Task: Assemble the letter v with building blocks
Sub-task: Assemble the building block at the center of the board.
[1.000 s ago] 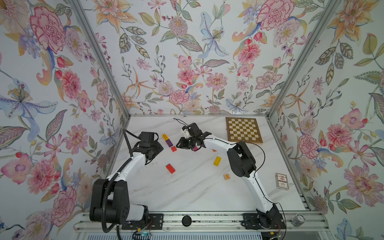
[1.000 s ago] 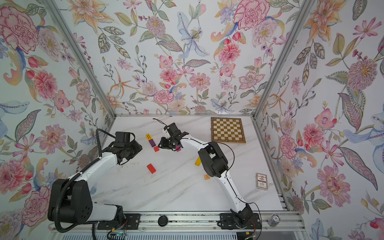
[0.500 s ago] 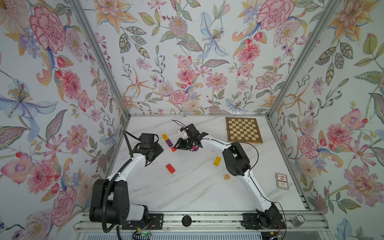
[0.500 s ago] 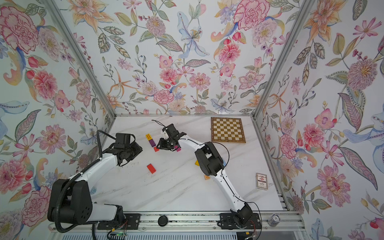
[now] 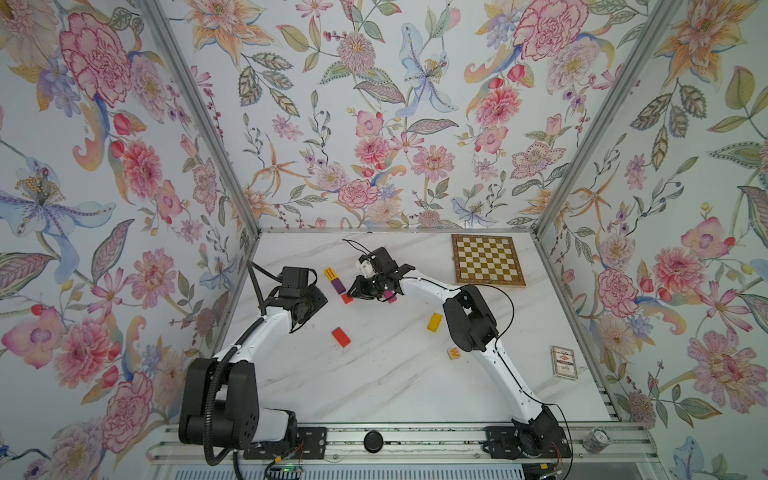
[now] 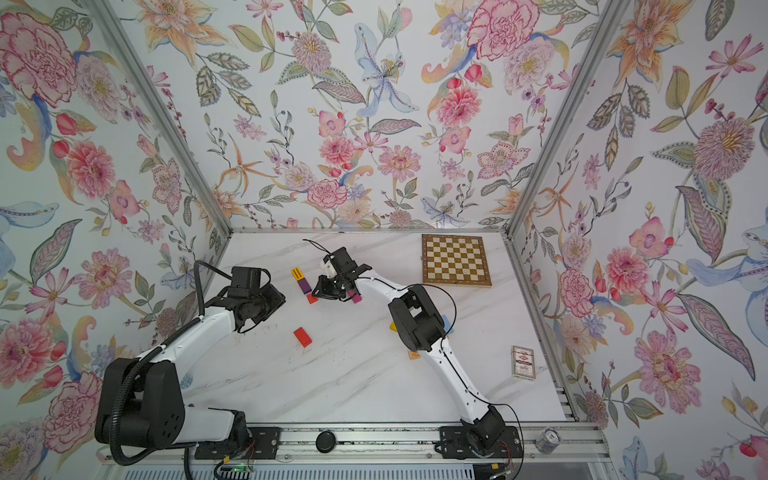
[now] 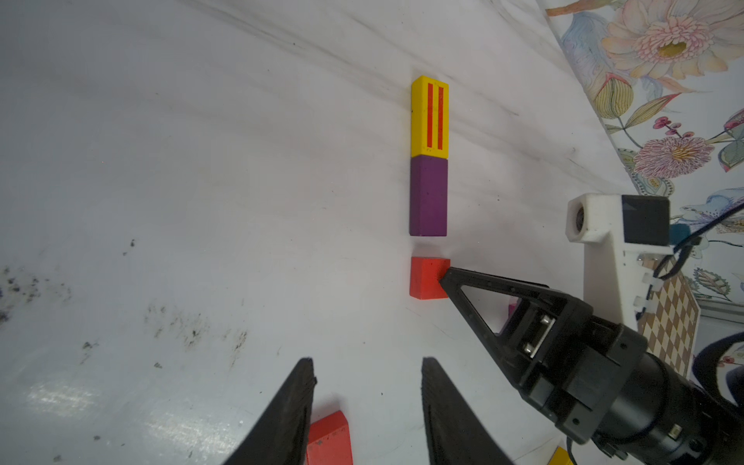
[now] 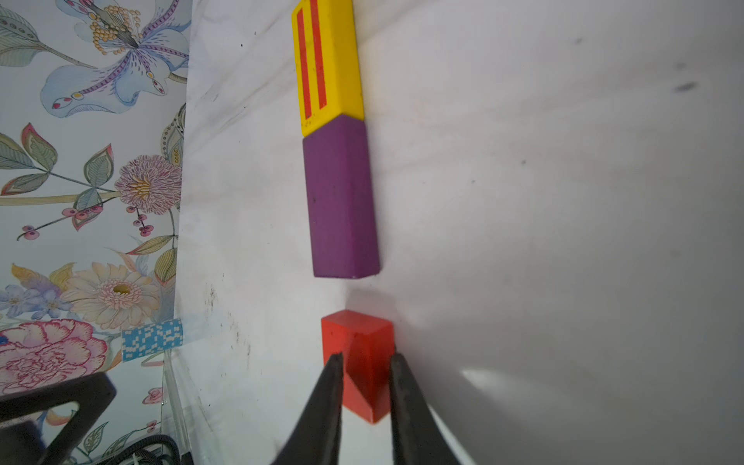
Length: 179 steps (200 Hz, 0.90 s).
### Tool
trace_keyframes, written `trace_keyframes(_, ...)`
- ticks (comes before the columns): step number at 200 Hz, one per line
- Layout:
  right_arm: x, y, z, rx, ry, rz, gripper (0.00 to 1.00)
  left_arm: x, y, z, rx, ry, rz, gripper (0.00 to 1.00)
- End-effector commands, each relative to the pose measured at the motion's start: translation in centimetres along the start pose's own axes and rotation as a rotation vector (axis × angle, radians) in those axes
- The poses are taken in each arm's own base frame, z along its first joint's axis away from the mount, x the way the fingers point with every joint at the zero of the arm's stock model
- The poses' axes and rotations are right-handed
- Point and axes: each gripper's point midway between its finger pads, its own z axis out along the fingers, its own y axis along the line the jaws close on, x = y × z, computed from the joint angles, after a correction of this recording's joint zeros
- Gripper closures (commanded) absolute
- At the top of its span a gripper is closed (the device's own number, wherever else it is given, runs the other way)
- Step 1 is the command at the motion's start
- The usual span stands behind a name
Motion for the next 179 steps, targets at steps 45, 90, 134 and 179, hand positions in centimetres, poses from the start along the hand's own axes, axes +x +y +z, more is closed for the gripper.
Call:
trace_keyframes(45,-0.4,0.0,0.3,-0.013,-0.005,0.009,0.78,0.4,0.7,0.1,-0.01,0.011,0.006,0.53)
trace_keyframes(90,-1.2,0.5,-0.6,-0.019,-0.025,0.005,0.74,0.5,0.7,0.1,-0.008,0.011,0.007,0.53)
trace_keyframes(134,-2.6,2.2,-3.2,-0.021,-0.074,-0.031,0.65,0.7,0.6,0.4,0.002,0.019,0.001,0.53)
trace_keyframes(179,-1.5,2.8,-5.4,-0.003,-0.072,-0.051,0.63,0.6,0.6,0.3,0.007,0.013,-0.005,0.53)
